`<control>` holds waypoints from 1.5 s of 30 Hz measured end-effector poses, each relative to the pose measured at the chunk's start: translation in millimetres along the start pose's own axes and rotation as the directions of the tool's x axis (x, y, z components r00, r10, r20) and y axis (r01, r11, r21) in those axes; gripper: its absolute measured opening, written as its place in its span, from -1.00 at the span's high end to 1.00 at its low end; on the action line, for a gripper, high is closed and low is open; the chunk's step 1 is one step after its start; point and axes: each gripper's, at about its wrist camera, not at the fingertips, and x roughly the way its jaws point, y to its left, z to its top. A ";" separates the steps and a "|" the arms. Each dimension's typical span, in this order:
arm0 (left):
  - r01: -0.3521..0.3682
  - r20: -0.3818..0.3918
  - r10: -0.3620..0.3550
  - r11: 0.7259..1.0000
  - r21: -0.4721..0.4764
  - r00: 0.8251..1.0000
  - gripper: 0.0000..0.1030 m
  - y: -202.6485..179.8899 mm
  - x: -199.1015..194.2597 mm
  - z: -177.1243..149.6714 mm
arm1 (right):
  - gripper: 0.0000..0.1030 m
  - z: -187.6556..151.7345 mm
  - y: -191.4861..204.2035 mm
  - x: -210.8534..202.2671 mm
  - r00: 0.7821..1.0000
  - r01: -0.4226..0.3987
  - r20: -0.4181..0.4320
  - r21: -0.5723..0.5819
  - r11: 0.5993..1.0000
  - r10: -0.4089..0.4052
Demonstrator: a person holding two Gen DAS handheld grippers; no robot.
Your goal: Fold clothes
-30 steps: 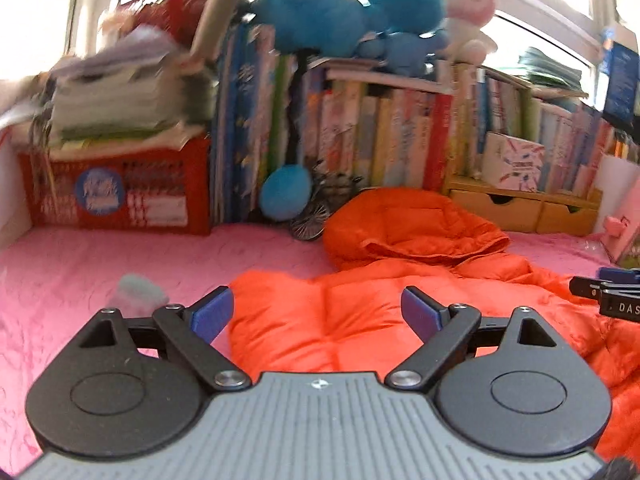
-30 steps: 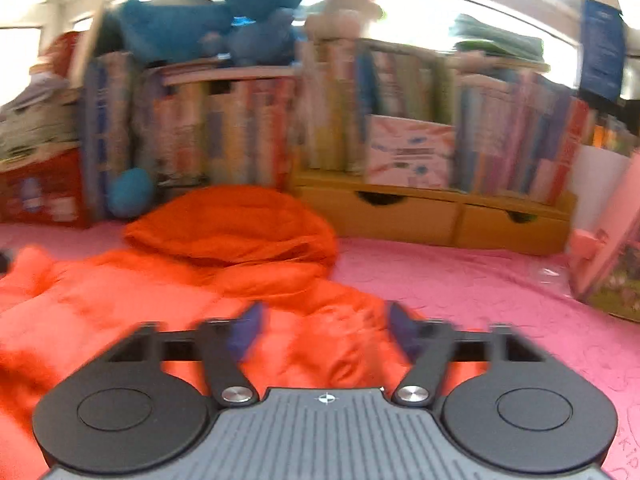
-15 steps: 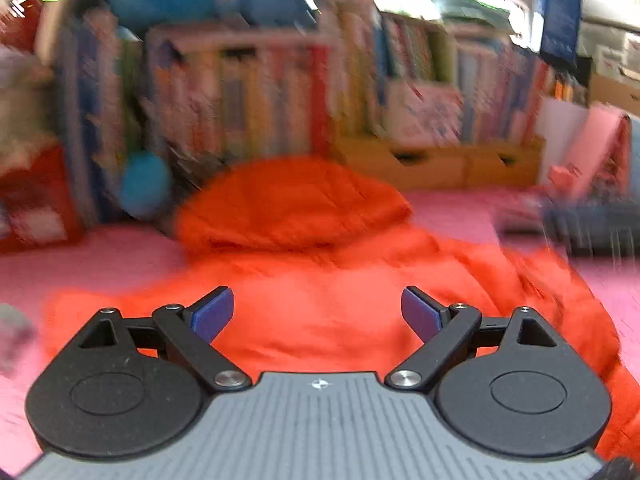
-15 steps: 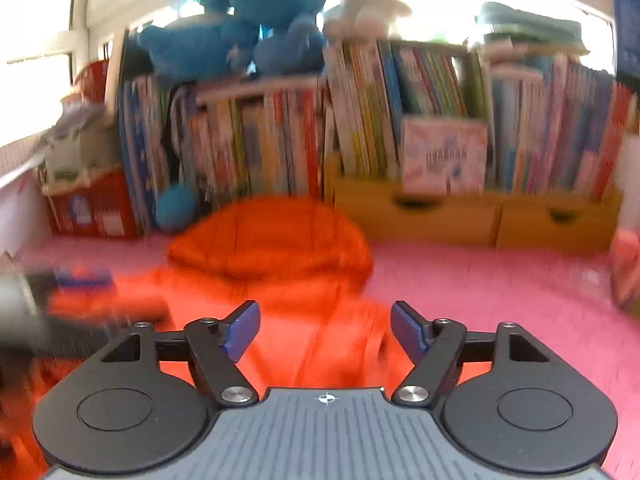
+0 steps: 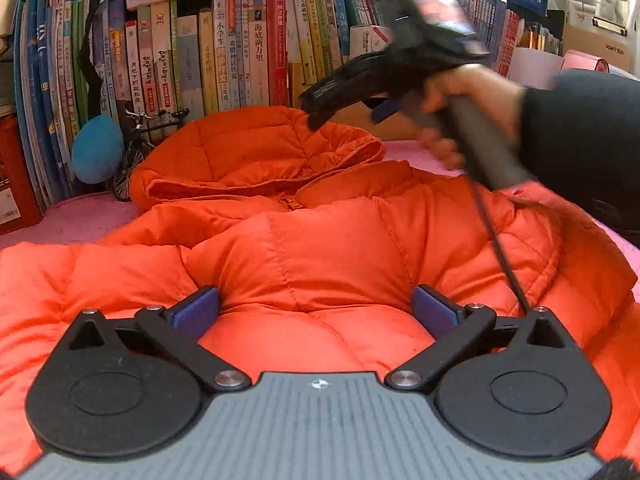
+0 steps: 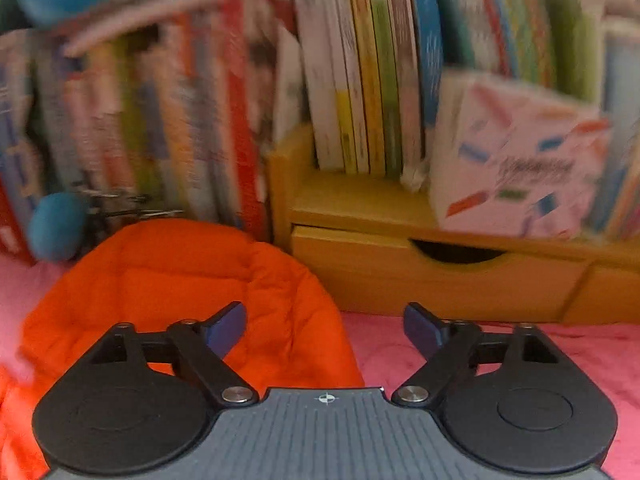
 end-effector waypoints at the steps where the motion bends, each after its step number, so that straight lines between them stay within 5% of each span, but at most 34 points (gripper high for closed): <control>1: 0.005 -0.003 -0.005 1.000 -0.005 1.000 -1.00 0.7 0.8 -0.1 | -0.57 1.8 -0.3 11.5 1.000 0.003 -0.017 -0.002 1.000 -0.003; 4: 0.013 -0.008 -0.013 1.000 -0.013 1.000 -1.00 2.3 3.2 0.3 | -0.56 0.3 4.2 35.7 0.998 -0.005 -0.057 -0.047 0.999 0.002; 6: 0.017 -0.009 -0.017 1.000 -0.016 1.000 -1.00 2.1 3.2 0.2 | -0.37 -3.9 7.4 45.0 0.997 -0.014 -0.081 -0.081 0.997 0.008; 8: 0.020 -0.009 -0.020 1.000 -0.019 1.000 -1.00 2.1 3.4 0.2 | 0.30 -7.1 9.4 47.8 0.995 -0.046 -0.091 -0.095 0.994 0.038; 10: 0.023 -0.008 -0.023 1.000 -0.020 1.000 -1.00 2.7 3.2 0.6 | 0.65 -8.9 13.9 40.4 0.996 -0.060 -0.076 -0.111 0.992 0.052; 14: 0.029 -0.007 -0.029 0.999 -0.022 1.000 -1.00 4.0 2.7 1.3 | 0.78 -16.0 37.0 -10.0 0.997 0.020 0.082 -0.254 0.967 0.001; 18: 0.087 0.039 -0.084 0.992 -0.086 0.996 -0.91 23.3 -12.9 5.4 | 0.78 -39.6 53.9 -76.6 0.958 0.118 0.287 -0.364 0.924 -0.010; 20: 0.164 0.094 -0.147 0.963 -0.215 0.985 -0.91 50.4 -31.5 12.3 | 0.79 -57.6 59.1 -106.3 0.929 0.165 0.369 -0.412 0.896 -0.001; 21: 0.235 0.133 -0.203 0.925 -0.300 0.970 -0.92 67.5 -39.9 14.1 | 0.79 -66.6 61.7 -121.1 0.913 0.189 0.409 -0.434 0.881 0.005; 22: 0.330 0.187 -0.277 0.857 -0.395 0.943 -0.96 87.4 -47.4 14.4 | 0.79 -75.6 64.2 -135.5 0.895 0.213 0.446 -0.454 0.865 0.013; 24: 0.503 0.313 -0.393 0.667 -0.550 0.864 -1.00 127.4 -62.6 15.0 | 0.80 -93.9 67.6 -156.3 0.874 0.239 0.484 -0.491 0.837 0.034; 25: 0.538 0.345 -0.415 0.605 -0.586 0.842 -1.00 139.4 -67.6 17.9 | 0.80 -103.7 70.4 -164.7 0.864 0.253 0.502 -0.507 0.824 0.044; 27: 0.539 0.345 -0.419 0.574 -0.616 0.840 -1.00 149.6 -73.2 28.3 | 0.80 -124.2 75.0 -176.6 0.844 0.283 0.533 -0.542 0.792 0.063; 30: 0.508 0.314 -0.408 0.569 -0.646 0.857 -1.00 150.9 -67.5 43.6 | 0.80 -150.2 71.2 -195.6 0.823 0.307 0.561 -0.574 0.760 0.092; 35: 0.348 0.165 -0.368 0.511 -0.786 0.915 -1.00 151.3 -14.8 71.9 | 0.80 -172.8 67.2 -204.8 0.819 0.316 0.564 -0.600 0.735 0.109; 39: 0.282 0.097 -0.379 0.469 -0.837 0.920 -0.96 142.9 18.3 82.3 | 0.80 -181.1 67.2 -202.7 0.819 0.318 0.564 -0.602 0.732 0.108; 40: 0.264 0.080 -0.377 0.466 -0.845 0.923 -0.62 138.6 22.3 81.3 | 0.80 -183.4 67.2 -202.3 0.820 0.320 0.562 -0.608 0.727 0.109; 41: 0.247 0.068 -0.369 0.465 -0.850 0.927 -0.07 133.8 23.7 78.3 | 0.80 -185.7 67.2 -202.0 0.821 0.321 0.560 -0.613 0.722 0.110; 43: 0.254 0.075 -0.366 0.469 -0.846 0.927 0.47 126.0 15.6 71.0 | 0.79 -189.1 65.4 -205.1 0.833 0.298 0.541 -0.614 0.731 0.114; 45: 0.272 0.093 -0.368 0.474 -0.837 0.925 0.61 118.6 4.3 63.4 | 0.74 -188.2 58.1 -211.3 0.859 0.233 0.500 -0.580 0.780 0.115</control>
